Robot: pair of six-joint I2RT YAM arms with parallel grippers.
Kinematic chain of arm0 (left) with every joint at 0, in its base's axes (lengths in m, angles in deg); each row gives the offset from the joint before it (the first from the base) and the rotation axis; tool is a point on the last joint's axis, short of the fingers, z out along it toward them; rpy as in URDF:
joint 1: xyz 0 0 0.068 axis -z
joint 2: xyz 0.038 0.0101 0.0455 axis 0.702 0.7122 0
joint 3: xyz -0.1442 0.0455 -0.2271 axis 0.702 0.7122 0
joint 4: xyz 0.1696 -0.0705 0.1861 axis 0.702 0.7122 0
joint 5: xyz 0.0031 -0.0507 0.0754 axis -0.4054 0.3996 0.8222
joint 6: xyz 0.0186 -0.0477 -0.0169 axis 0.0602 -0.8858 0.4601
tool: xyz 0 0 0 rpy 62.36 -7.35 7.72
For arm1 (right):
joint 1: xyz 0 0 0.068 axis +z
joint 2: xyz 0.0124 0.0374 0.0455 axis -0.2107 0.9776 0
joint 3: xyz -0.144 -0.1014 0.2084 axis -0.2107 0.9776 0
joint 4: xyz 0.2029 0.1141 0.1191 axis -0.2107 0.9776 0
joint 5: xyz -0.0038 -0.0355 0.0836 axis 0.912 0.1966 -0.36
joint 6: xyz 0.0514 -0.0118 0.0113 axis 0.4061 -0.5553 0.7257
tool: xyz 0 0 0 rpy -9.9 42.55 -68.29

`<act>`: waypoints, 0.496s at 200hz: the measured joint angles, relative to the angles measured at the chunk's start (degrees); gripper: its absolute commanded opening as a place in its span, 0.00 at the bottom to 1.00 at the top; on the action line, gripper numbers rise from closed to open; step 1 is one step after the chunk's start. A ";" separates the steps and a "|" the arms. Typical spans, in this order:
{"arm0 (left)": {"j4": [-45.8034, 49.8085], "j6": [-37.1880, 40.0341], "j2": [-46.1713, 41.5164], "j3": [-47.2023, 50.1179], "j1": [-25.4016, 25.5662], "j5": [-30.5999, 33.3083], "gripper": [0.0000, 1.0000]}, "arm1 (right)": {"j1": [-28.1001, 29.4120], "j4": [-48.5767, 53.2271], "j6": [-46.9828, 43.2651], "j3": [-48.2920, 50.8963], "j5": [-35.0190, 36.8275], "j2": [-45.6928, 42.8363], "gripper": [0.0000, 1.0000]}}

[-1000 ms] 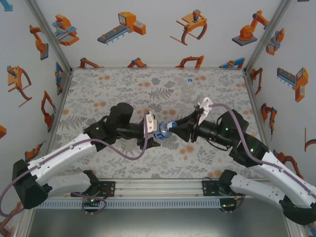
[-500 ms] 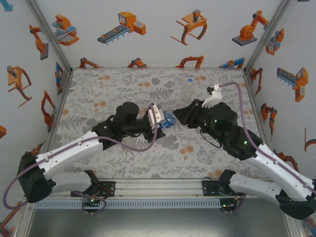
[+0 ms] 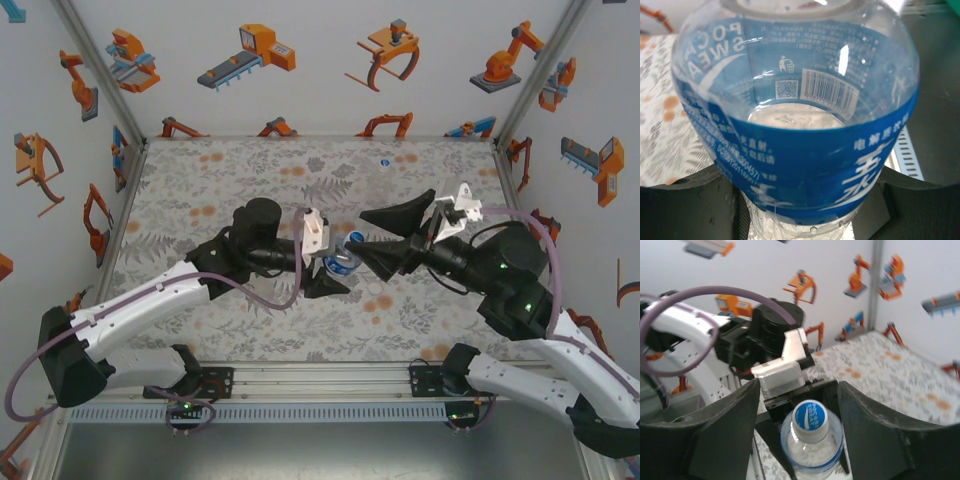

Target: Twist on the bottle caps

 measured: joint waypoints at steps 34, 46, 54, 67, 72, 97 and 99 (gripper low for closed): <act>1.16 3.15 -0.22 -0.07 0.02 -7.48 0.00 | 0.00 -1.20 -5.20 -1.57 -13.46 0.72 0.62; 1.84 4.02 -0.22 -0.11 0.02 -9.66 0.00 | 0.00 -1.36 -5.81 -1.68 -17.38 1.44 0.61; 2.40 4.66 -0.22 -0.17 0.09 -10.88 0.00 | 0.00 -1.38 -6.05 -1.68 -19.50 2.03 0.59; 3.08 5.86 -0.22 -0.26 0.39 -12.44 0.00 | 0.00 -1.49 -6.10 -1.66 -22.23 2.97 0.57; 3.30 6.29 -0.22 -0.28 0.57 -12.87 0.00 | 0.00 -1.64 -6.08 -1.66 -22.99 3.28 0.57; 4.11 7.78 -0.22 -0.55 1.09 -14.40 0.00 | 0.00 -1.77 -6.10 -1.60 -25.53 4.22 0.54; 4.22 7.91 -0.22 -0.59 1.09 -14.51 0.00 | 0.00 -1.79 -6.10 -1.55 -25.66 4.20 0.54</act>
